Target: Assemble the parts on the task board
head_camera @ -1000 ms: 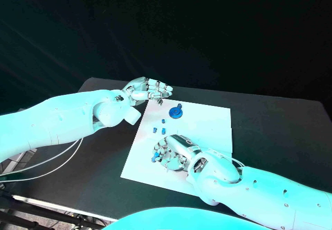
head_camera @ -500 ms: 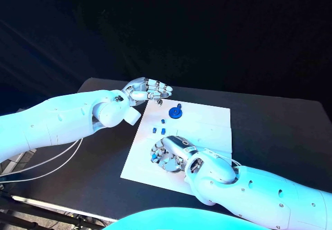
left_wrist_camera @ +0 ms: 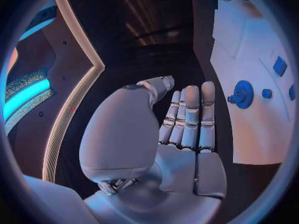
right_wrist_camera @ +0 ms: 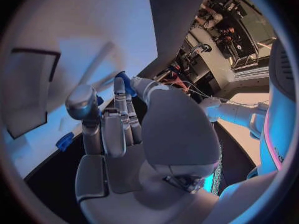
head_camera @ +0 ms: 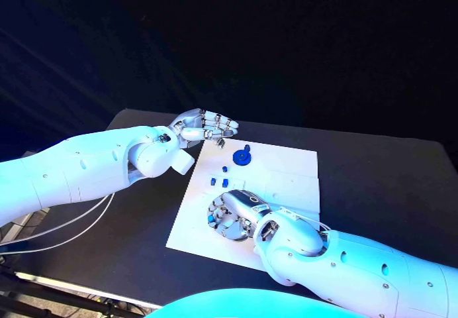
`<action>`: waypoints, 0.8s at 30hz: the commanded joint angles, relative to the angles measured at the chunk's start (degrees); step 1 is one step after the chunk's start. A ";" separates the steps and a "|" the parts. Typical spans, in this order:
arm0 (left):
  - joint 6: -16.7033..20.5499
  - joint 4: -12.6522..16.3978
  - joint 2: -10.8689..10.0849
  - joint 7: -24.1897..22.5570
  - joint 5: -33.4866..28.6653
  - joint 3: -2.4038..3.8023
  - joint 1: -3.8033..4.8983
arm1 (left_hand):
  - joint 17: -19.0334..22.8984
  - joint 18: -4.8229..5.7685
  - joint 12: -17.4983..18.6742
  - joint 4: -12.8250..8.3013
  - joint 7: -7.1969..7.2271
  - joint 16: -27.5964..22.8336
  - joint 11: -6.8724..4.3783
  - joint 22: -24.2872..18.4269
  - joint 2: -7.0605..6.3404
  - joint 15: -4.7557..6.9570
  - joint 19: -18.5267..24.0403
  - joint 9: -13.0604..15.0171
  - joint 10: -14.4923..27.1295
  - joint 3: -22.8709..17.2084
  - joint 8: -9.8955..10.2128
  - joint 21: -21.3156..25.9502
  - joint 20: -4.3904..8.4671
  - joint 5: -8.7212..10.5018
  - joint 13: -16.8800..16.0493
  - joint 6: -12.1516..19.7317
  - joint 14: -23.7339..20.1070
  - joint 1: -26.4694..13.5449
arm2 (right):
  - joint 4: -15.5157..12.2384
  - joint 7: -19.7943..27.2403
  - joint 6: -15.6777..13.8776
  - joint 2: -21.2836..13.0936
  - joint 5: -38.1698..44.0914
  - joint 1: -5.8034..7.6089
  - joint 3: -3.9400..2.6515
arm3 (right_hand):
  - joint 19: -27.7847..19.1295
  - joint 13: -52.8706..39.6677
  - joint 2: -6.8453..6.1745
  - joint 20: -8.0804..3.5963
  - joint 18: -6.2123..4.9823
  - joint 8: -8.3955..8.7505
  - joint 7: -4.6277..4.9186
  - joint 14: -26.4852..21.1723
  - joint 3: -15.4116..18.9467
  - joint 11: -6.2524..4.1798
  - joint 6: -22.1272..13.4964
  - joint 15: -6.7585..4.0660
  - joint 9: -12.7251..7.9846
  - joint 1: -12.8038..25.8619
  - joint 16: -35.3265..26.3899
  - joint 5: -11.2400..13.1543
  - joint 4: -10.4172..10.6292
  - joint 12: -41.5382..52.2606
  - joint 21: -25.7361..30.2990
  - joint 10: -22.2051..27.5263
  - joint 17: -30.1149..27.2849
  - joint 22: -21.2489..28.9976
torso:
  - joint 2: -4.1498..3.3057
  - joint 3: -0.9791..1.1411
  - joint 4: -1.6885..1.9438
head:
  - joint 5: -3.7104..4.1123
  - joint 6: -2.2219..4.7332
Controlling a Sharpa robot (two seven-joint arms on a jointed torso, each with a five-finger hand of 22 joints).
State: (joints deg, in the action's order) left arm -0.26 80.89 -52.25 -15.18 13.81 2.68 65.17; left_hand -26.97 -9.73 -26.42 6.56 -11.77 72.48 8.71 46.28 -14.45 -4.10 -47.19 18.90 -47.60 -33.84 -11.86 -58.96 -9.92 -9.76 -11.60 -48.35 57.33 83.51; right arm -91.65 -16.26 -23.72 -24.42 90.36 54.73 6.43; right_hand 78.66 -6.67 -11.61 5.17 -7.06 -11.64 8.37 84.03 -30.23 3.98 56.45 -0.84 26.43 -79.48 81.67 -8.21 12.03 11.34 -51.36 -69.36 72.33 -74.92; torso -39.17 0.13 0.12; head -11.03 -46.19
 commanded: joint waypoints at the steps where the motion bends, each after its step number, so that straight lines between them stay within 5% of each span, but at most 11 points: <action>1: -1.05 0.14 0.08 -0.15 -0.11 0.03 0.02 | 0.06 -0.83 -0.21 -0.37 -0.01 0.24 -0.06 -0.02 0.48 -0.34 -0.19 -0.07 0.32 0.10 0.17 0.25 -0.11 -0.25 -0.09 0.39 -0.24 -0.07 | 0.08 -0.68 -0.50 -0.29 0.07 -0.21 0.17 | -0.17 -0.30 -1.01 0.24 0.63 0.90 -0.04 2.46 0.60 0.20 -1.19 0.53 -0.49 0.10 0.02 -0.01 -0.01 0.25 0.38 0.27 0.07 -2.01 | 0.01 0.10 -0.10 | -0.03 0.05; 12: -1.04 0.06 -0.05 -0.15 -0.11 0.03 0.01 | 0.10 -0.83 -0.24 -0.39 -0.01 0.25 -0.05 -0.02 0.50 -0.35 -0.19 -0.06 0.46 0.09 0.14 0.25 -0.12 -0.25 -0.09 0.37 -0.26 -0.08 | -0.93 3.24 -6.88 -1.97 -1.98 -0.21 0.18 | 0.68 -3.14 -2.78 -0.51 0.78 6.08 -0.92 2.56 3.08 -1.12 -10.47 -0.51 -2.56 0.11 0.33 -0.03 -0.72 3.15 -0.69 0.44 0.40 -2.76 | -0.02 0.15 -0.06 | 0.19 0.32; 20: -1.01 -0.04 -0.12 -0.17 -0.11 0.02 0.01 | 0.12 -0.83 -0.23 -0.41 0.00 0.24 -0.04 -0.02 0.48 -0.36 -0.18 -0.06 0.55 0.09 0.12 0.25 -0.12 -0.25 -0.08 0.35 -0.28 -0.08 | -3.45 5.61 -8.91 -4.15 -3.11 -0.07 0.05 | 1.15 -4.11 -2.76 -0.69 0.98 6.73 -1.22 2.45 4.57 -1.36 -11.94 -0.72 -2.79 -0.11 0.06 -0.08 -0.70 4.23 -1.75 0.72 -0.18 -3.24 | 0.03 0.09 -0.12 | 0.44 0.62; 24: -0.97 0.01 -0.20 -0.20 -0.12 0.02 0.01 | 0.15 -0.83 -0.24 -0.43 0.01 0.23 -0.03 -0.02 0.48 -0.37 -0.16 -0.05 0.66 0.08 0.09 0.26 -0.13 -0.25 -0.07 0.31 -0.32 -0.07 | -5.56 8.33 -9.53 -6.79 -6.55 0.32 -0.21 | 1.41 -5.22 -2.24 -0.87 1.05 6.10 -1.02 2.46 5.27 -1.59 -10.88 -0.92 -2.52 -0.94 -0.02 -0.15 -0.87 5.68 -2.14 0.09 -0.38 -3.50 | -0.01 0.06 -0.09 | 1.23 1.12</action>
State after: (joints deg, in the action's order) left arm -0.37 80.78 -52.46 -15.05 13.79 2.67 65.17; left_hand -26.90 -9.73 -26.41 6.39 -11.77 72.48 8.71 46.28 -14.45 -4.32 -47.19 18.91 -47.19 -33.67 -11.85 -58.96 -9.92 -9.76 -11.59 -48.35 57.11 83.51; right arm -96.79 -11.93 -31.21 -30.83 86.98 54.97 6.30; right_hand 79.62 -11.94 -13.97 4.21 -7.06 -5.60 7.38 84.04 -25.15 2.47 45.65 -1.25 23.91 -80.01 81.67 -8.21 11.15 17.07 -53.14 -69.17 71.88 -74.90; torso -39.19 0.23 0.01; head -10.23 -45.34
